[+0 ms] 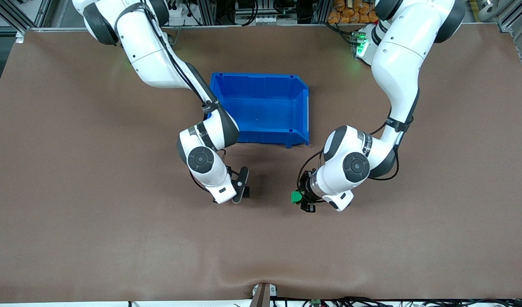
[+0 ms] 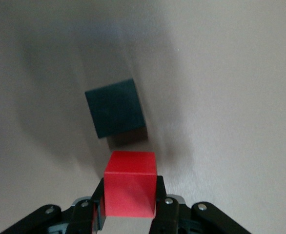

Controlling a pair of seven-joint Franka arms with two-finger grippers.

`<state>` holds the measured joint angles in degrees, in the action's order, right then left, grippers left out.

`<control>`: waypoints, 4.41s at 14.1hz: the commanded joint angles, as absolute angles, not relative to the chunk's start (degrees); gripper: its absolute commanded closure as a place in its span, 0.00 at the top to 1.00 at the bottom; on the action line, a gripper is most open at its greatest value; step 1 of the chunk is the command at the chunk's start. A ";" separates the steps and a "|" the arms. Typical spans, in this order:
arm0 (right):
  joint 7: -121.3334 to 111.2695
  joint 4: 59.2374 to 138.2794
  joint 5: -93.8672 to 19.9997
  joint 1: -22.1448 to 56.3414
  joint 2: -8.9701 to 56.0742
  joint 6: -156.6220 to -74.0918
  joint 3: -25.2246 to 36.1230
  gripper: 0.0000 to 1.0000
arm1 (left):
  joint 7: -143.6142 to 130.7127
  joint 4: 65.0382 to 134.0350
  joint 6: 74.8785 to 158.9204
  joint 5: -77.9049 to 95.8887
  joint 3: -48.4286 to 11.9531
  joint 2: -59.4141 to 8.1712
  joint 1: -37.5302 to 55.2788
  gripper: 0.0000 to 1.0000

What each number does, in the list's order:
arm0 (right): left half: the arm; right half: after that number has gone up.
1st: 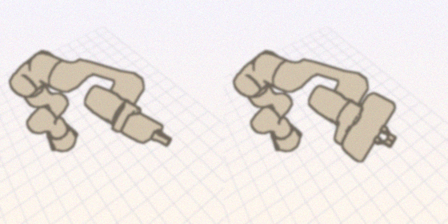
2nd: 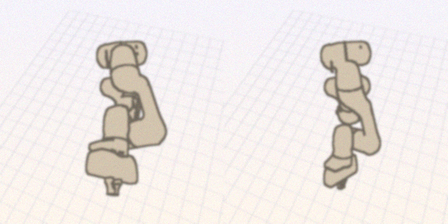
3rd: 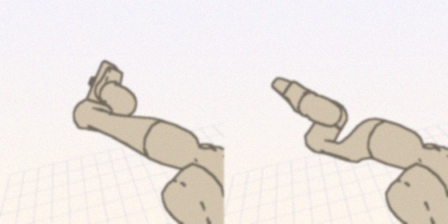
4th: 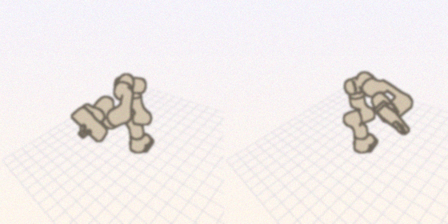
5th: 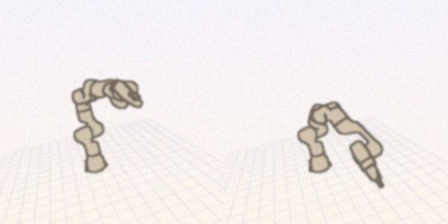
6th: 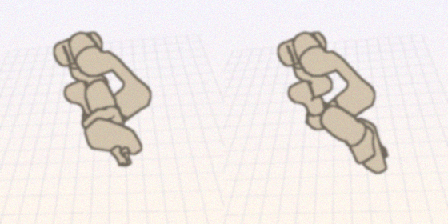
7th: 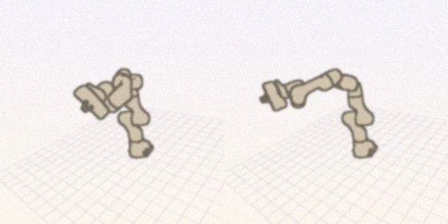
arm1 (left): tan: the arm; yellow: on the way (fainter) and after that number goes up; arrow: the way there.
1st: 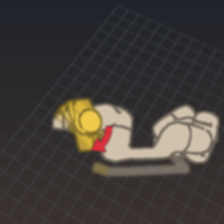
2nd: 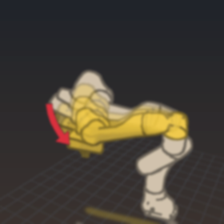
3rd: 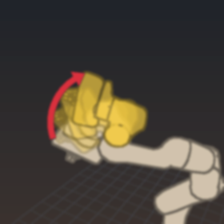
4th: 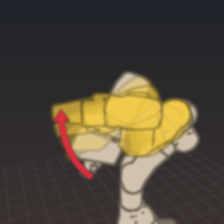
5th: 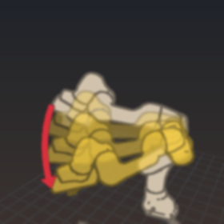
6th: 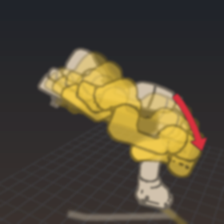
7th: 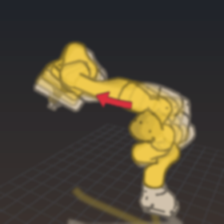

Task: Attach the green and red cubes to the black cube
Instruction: 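Lift the red cube with the right gripper toward the black cube, then set the red cube against the black cube and open the right gripper, then retract the right arm while the left gripper carries green toward black, then press the green cube against the black cube and open the left gripper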

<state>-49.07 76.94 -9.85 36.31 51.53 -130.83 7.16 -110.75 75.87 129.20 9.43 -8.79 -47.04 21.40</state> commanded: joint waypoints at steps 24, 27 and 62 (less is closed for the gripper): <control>-45.79 78.48 -7.82 20.51 30.17 -112.16 14.94 1.00 | -116.19 67.33 139.38 10.20 -3.17 -54.92 32.25 0.00; -45.53 81.11 -7.91 12.50 25.15 -111.54 14.85 1.00 | -116.28 66.45 141.77 10.20 -3.16 -57.03 33.83 0.00; -5.36 86.75 -2.37 -0.88 0.09 -83.14 3.34 1.00 | -121.29 62.58 127.98 10.72 -0.53 -57.83 39.46 0.00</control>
<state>-6.30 88.26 -3.17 -0.18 -0.69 -84.15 4.11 -120.41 62.52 130.94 9.43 -1.08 -59.43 39.24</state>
